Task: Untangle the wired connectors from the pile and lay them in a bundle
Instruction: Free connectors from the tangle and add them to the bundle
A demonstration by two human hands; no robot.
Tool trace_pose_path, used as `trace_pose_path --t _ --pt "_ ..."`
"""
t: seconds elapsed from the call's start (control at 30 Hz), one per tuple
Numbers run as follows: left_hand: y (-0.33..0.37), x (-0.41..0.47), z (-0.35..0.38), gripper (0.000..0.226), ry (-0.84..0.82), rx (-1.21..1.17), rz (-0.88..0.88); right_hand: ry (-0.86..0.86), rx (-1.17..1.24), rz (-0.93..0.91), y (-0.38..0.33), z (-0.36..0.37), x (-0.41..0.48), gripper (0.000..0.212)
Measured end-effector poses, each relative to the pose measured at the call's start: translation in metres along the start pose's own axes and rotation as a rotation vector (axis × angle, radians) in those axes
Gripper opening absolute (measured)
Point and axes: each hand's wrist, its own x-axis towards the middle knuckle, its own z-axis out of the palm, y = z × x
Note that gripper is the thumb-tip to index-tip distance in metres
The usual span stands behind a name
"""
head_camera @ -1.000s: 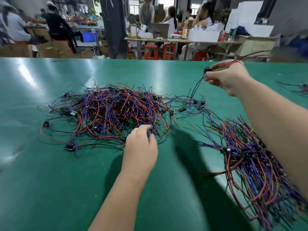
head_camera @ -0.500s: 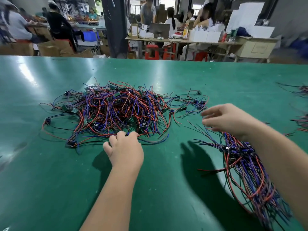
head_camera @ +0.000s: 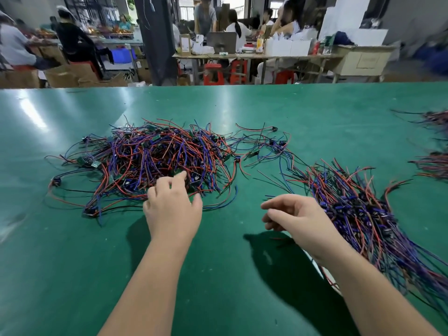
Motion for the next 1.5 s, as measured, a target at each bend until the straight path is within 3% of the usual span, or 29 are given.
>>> trace_pose_path --t 0.1,0.23,0.33,0.4,0.5,0.57,0.63,0.73,0.83,0.97,1.07,1.17,1.23,1.4,1.5 --pt "-0.006 0.000 0.007 0.048 -0.226 0.130 -0.018 0.038 -0.022 -0.002 0.002 -0.004 0.002 0.024" --pt "-0.009 0.006 0.007 0.022 -0.208 0.027 0.089 0.050 -0.026 -0.004 0.003 -0.005 0.002 0.024" --pt "-0.012 0.010 0.009 0.016 -0.336 -0.089 0.159 0.039 -0.022 0.001 0.004 -0.003 0.002 0.024" --pt "-0.011 0.007 0.009 0.009 -0.270 -0.126 0.124 0.036 -0.024 0.004 0.004 -0.003 0.003 0.024" --pt "-0.003 0.002 0.000 0.005 0.081 -0.148 0.085 0.045 -0.029 0.000 0.004 -0.004 0.003 0.024" --pt "0.005 0.001 -0.011 0.007 0.210 -0.408 0.180 0.041 0.000 0.002 0.003 -0.004 0.002 0.024" --pt "0.017 -0.002 -0.022 0.009 0.108 -0.881 0.173 0.021 0.068 0.016 0.002 -0.003 0.002 0.023" --pt "0.037 -0.013 -0.036 0.026 -0.262 -1.574 -0.075 -0.033 0.206 0.037 -0.001 0.000 0.000 0.021" --pt "0.048 -0.020 -0.040 0.037 -0.650 -1.842 -0.358 -0.084 0.350 0.030 -0.005 0.000 -0.001 0.021" --pt "0.056 -0.031 -0.038 0.034 -1.006 -1.823 -0.496 -0.205 0.535 -0.009 -0.009 0.000 -0.003 0.021" --pt "0.058 -0.039 -0.031 0.031 -1.193 -1.660 -0.413 -0.263 0.599 -0.010 -0.009 0.000 -0.003 0.027" --pt "0.056 -0.042 -0.026 0.035 -1.308 -1.551 -0.302 -0.278 0.619 0.003 -0.008 -0.001 -0.003 0.019" --pt "0.057 -0.043 -0.023 0.038 -1.289 -1.453 -0.262 -0.229 0.541 0.012 -0.007 -0.002 -0.002 0.014" --pt "0.057 -0.046 -0.010 0.038 -0.856 -1.158 -0.101 -0.112 0.356 0.020 -0.004 -0.002 0.001 0.014" --pt "0.055 -0.046 -0.010 0.025 -0.840 -1.165 -0.080 -0.110 0.316 0.038 -0.002 -0.003 0.001 0.009"
